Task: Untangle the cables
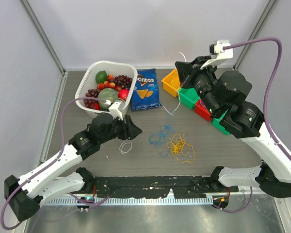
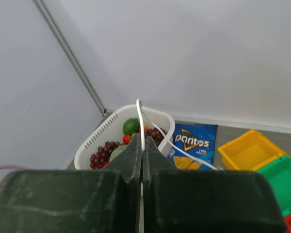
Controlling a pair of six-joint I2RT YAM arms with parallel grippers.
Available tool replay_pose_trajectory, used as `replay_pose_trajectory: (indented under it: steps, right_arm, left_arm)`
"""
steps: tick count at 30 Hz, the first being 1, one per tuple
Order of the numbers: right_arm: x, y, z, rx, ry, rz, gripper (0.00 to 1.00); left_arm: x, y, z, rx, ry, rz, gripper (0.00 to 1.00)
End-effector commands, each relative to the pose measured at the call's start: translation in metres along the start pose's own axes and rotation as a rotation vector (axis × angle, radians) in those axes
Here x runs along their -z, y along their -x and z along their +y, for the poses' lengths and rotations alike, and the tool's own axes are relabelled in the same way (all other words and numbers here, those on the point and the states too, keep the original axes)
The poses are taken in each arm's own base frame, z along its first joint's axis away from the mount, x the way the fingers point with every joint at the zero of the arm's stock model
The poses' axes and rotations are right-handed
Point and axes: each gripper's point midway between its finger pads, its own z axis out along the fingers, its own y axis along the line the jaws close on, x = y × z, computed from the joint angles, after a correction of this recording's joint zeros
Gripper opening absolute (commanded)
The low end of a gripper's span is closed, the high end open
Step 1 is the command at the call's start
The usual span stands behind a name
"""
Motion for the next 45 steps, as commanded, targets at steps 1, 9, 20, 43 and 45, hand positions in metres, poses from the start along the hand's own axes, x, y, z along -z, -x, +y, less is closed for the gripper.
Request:
replay_pose_trajectory:
  steps: [1,9,20,43,45]
  right_arm:
    - [0.01,-0.003,0.012,-0.092,0.085,-0.01,0.01]
    - [0.008,-0.021,0.02,-0.116,0.12,0.038,0.01]
    - [0.015,-0.016,0.026,-0.154,0.162,0.038,0.01]
    - [-0.058,0.015,-0.127,0.077,-0.323,-0.083,0.01]
    - [-0.076,-0.004,-0.149,0.102,-0.379,-0.05,0.01]
  left_arm:
    - [-0.01,0.011,-0.061,-0.036,-0.272,0.05,0.65]
    - [-0.033,0.029,-0.119,-0.002,-0.532,0.001,0.87]
    - [-0.087,0.008,-0.132,0.029,-0.51,0.056,0.52]
    - [-0.12,-0.099,0.004,0.163,-0.041,0.195,0.0]
    - [-0.121,-0.098,-0.002,0.153,-0.062,0.203,0.0]
